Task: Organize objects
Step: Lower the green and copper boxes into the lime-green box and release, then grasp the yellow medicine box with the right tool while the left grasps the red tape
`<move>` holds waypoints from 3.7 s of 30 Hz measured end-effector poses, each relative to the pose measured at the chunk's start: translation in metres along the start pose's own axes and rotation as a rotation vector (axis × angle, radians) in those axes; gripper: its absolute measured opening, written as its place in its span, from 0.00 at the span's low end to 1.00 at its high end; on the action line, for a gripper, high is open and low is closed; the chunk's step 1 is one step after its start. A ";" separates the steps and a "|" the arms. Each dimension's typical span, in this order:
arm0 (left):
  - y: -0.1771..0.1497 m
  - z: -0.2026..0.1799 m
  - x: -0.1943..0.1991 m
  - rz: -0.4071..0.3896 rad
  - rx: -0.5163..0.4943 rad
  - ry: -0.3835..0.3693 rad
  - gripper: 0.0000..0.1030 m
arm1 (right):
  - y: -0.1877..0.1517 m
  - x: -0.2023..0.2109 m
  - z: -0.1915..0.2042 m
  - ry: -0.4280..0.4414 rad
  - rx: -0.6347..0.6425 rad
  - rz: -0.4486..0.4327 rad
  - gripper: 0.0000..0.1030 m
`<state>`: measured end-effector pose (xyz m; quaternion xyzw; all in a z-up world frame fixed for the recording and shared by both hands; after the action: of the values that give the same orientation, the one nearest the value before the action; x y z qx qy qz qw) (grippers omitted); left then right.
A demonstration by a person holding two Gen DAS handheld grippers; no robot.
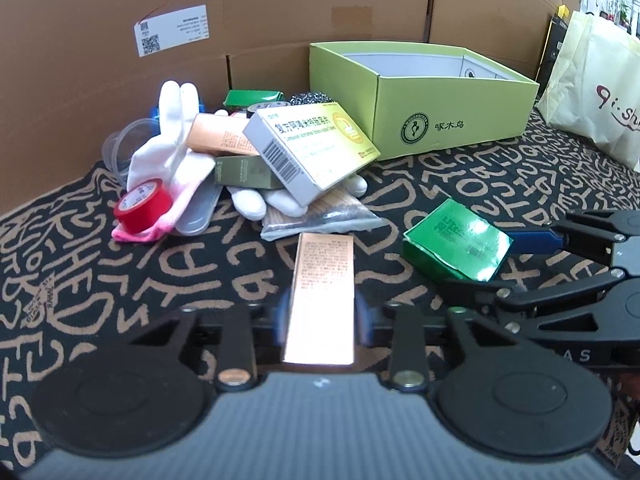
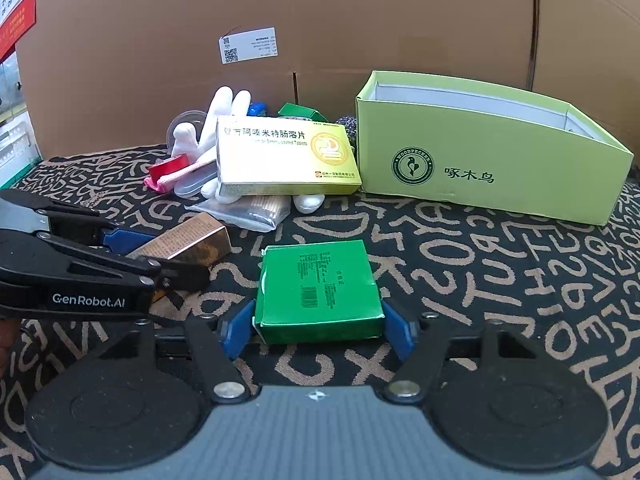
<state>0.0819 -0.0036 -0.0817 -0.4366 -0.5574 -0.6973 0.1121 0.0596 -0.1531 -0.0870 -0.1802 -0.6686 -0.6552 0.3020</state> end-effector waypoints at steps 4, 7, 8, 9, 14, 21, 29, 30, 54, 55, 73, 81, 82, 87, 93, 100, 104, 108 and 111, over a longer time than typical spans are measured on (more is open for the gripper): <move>-0.002 -0.002 0.005 0.001 0.010 -0.004 0.29 | -0.002 0.004 -0.001 0.007 0.002 0.001 0.63; -0.003 -0.006 0.016 -0.004 0.020 -0.053 0.29 | -0.004 0.010 -0.002 0.012 0.001 0.004 0.63; -0.002 -0.008 0.022 -0.014 0.017 -0.067 0.29 | -0.005 0.014 -0.003 0.017 -0.002 0.003 0.63; 0.000 -0.011 0.028 -0.028 0.014 -0.079 0.29 | -0.004 0.018 -0.004 0.021 -0.010 0.000 0.63; 0.029 -0.022 0.058 -0.118 0.000 -0.146 0.29 | 0.011 0.049 -0.023 0.013 -0.037 -0.068 0.63; 0.099 -0.045 0.067 -0.202 -0.038 -0.205 0.29 | 0.057 0.078 -0.058 -0.060 -0.046 -0.180 0.63; 0.187 -0.065 0.023 -0.222 -0.034 -0.158 0.29 | 0.118 0.064 -0.097 -0.180 -0.035 -0.241 0.63; 0.194 -0.066 0.013 -0.215 -0.023 -0.151 0.29 | 0.125 0.058 -0.102 -0.196 -0.038 -0.241 0.63; 0.236 -0.053 -0.110 -0.199 -0.019 -0.036 0.94 | 0.145 -0.083 -0.190 -0.239 -0.179 -0.039 0.78; 0.234 -0.054 -0.104 -0.209 -0.023 -0.037 0.97 | 0.145 -0.077 -0.189 -0.243 -0.185 -0.049 0.79; 0.085 0.019 0.035 -0.213 0.242 -0.024 1.00 | 0.081 0.035 -0.065 0.016 -0.149 -0.234 0.88; 0.004 0.067 0.061 -0.153 0.401 0.040 1.00 | 0.047 -0.003 0.002 0.126 -0.213 -0.095 0.88; -0.002 0.072 0.065 -0.159 0.405 0.058 1.00 | 0.048 -0.006 0.011 0.126 -0.217 -0.098 0.88; -0.016 0.093 0.083 -0.195 0.438 0.109 1.00 | 0.082 -0.035 0.036 0.042 -0.329 -0.090 0.88; -0.021 0.107 0.086 -0.195 0.460 0.107 1.00 | 0.104 -0.071 0.045 -0.061 -0.447 -0.057 0.88; -0.012 0.109 0.072 -0.188 0.422 0.087 1.00 | 0.058 -0.070 0.033 -0.062 -0.428 0.014 0.90; 0.010 0.116 0.052 -0.182 0.363 0.113 1.00 | 0.038 -0.054 0.026 -0.154 -0.375 -0.005 0.85; 0.034 0.129 0.021 -0.161 0.355 0.119 0.90 | 0.050 -0.043 0.029 -0.120 -0.347 -0.070 0.85; 0.042 0.138 -0.002 -0.124 0.366 0.108 0.81 | 0.059 -0.048 0.035 -0.135 -0.288 -0.076 0.85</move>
<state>0.1769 0.1019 -0.0545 -0.3358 -0.6938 -0.6122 0.1761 0.1270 -0.1064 -0.0709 -0.2399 -0.5928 -0.7417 0.2022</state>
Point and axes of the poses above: each gripper's, at about its wrist camera, not at the fingertips, and x roughly against the way its jaws point, z to its left, y to its top, the point moved 4 cm from there along -x, roughly the way its jaws point, and after that the axes turned 3 degrees about z, right-handed, at the moved point
